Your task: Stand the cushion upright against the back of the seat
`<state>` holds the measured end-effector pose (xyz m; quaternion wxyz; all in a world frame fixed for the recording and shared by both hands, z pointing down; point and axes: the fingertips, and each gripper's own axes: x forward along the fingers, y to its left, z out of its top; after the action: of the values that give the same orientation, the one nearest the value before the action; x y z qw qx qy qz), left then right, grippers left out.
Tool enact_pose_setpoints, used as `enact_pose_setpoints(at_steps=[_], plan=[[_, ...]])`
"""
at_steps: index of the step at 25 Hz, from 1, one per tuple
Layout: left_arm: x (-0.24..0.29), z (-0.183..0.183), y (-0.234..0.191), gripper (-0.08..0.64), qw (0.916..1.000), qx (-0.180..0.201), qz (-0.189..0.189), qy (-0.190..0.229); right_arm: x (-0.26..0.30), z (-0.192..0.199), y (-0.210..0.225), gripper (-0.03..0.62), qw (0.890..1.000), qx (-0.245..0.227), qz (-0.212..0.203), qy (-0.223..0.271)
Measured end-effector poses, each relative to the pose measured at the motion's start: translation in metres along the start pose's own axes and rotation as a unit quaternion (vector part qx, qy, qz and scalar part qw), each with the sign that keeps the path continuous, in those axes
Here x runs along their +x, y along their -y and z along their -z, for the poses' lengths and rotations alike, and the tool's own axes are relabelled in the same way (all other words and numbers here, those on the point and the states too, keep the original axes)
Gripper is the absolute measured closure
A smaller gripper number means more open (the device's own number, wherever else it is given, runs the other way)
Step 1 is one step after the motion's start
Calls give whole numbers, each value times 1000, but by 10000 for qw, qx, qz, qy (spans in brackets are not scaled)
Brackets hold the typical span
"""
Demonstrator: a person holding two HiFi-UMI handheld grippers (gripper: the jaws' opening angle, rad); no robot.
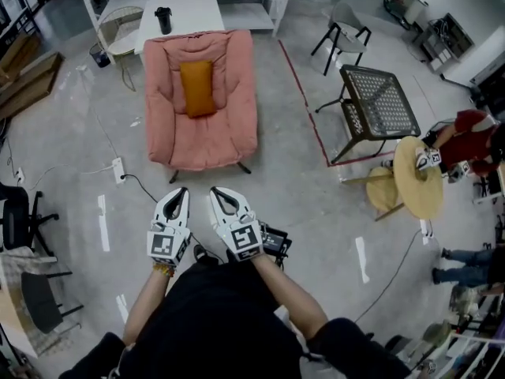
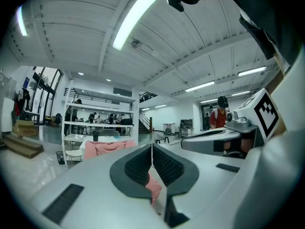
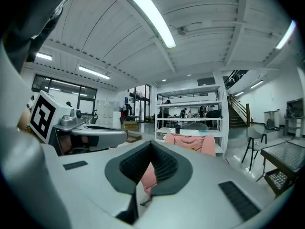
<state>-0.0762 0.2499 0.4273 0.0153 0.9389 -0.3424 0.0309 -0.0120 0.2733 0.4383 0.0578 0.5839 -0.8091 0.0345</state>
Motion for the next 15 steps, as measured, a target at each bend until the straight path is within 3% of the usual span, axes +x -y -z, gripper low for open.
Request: enact_pose_setpoints(at_steps=[4, 7, 12, 15], plan=[[5, 2, 8, 540, 9997, 96, 1, -209, 0, 0, -7, 577, 9998, -186, -97, 22], [11, 2, 10, 541, 9999, 111, 98, 88, 1, 1, -11, 577, 9995, -268, -161, 62], [9, 2, 6, 541, 9998, 123, 122, 134, 1, 0, -12, 577, 9996, -257, -110, 66], [6, 5, 4, 541, 9998, 107, 96, -111, 3, 1, -14, 577, 9997, -240, -78, 35]])
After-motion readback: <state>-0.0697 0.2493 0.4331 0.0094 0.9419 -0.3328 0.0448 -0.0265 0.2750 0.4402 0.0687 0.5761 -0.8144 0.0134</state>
